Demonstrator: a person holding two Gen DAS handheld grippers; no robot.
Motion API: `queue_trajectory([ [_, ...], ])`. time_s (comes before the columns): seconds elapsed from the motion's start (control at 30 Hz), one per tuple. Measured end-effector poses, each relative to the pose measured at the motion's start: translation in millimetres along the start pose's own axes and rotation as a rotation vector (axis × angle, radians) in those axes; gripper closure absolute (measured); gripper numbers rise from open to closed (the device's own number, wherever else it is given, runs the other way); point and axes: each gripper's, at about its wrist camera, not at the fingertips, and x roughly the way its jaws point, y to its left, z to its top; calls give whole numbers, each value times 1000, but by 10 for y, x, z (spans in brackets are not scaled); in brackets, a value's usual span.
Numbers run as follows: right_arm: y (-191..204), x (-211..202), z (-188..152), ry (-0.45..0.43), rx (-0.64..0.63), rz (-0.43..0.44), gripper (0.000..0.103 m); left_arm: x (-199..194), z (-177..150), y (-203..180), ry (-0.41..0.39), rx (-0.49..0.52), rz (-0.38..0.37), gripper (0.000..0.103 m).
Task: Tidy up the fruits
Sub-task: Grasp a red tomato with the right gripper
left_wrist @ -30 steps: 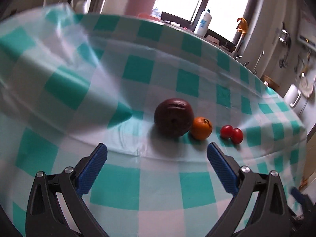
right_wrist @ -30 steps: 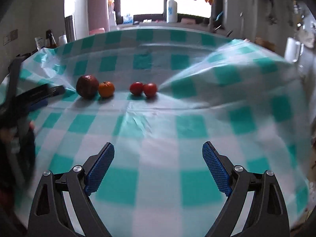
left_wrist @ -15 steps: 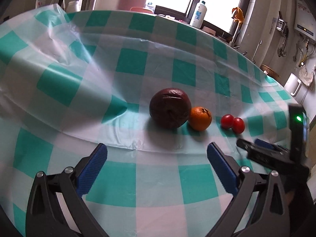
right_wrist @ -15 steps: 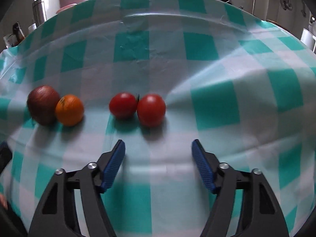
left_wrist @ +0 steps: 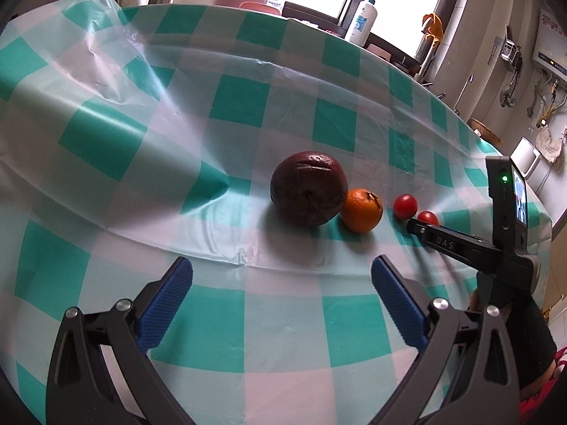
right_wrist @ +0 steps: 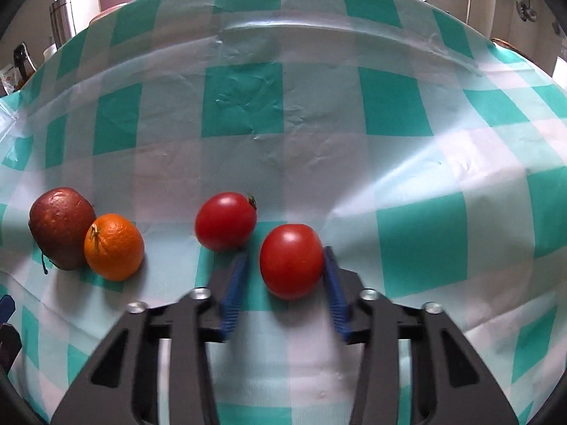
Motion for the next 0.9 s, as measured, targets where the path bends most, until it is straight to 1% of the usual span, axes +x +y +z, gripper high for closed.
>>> queue_trajectory([
  [0.07,-47,-38,-38,-7,23,29,68,2,-1,-6,1,1,0,2],
  [0.17,-106,-140,-121,-29,56,61,68,2,-2,-6,3,-3,-1,2],
  [0.3,-199,-362,-285,-100,127,150,68,12,1,-16,6,-1,0,2],
  [0.43,-398,-516,-420,-169,222,258,68,18,-13,-47,2,17,11,2],
  [0.5,-394,-537,-445,-185,237,274,68,33,-11,-62,6,24,15,2],
  [0.6,-358,-532,-458,-171,240,287,68,105,14,-57,34,11,31,2],
  [0.7,-292,-514,-431,-177,252,297,68,165,60,-48,38,-6,37,2],
  [0.8,-269,-490,-438,-180,268,296,68,282,133,-102,54,11,45,2],
  [0.9,-355,-483,-469,-171,305,303,68,401,203,-207,62,50,47,2],
])
